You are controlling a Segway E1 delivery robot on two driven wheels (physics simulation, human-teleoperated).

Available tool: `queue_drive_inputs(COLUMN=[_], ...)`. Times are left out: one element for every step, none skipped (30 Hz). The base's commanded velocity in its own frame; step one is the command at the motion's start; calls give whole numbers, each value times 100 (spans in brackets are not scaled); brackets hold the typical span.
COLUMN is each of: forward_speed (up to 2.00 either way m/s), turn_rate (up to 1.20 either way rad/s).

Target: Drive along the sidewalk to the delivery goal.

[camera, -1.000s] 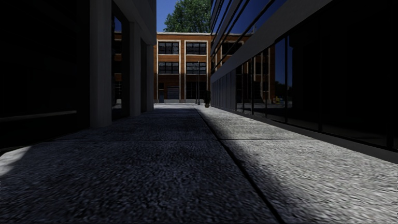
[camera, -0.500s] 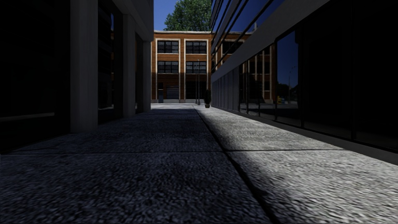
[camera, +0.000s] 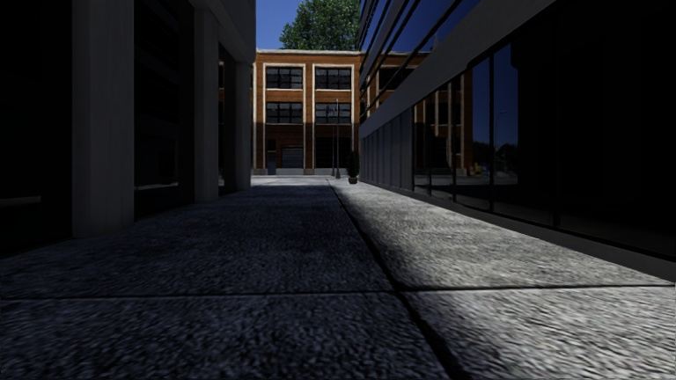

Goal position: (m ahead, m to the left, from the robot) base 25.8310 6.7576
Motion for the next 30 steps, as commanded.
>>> queue_drive_inputs(forward_speed=[170,170,170,170,170,170,170,170,170,170,170,170,170,170,170,170,170,170,170,170,170,170,170,170,170,170,170,170,170,170], turn_rate=[0,0,0,0,0,0,0,0,0,0,0,0,0,0,0,0,0,0,0,0,0,0,0,0,0,0,0,0,0,0])
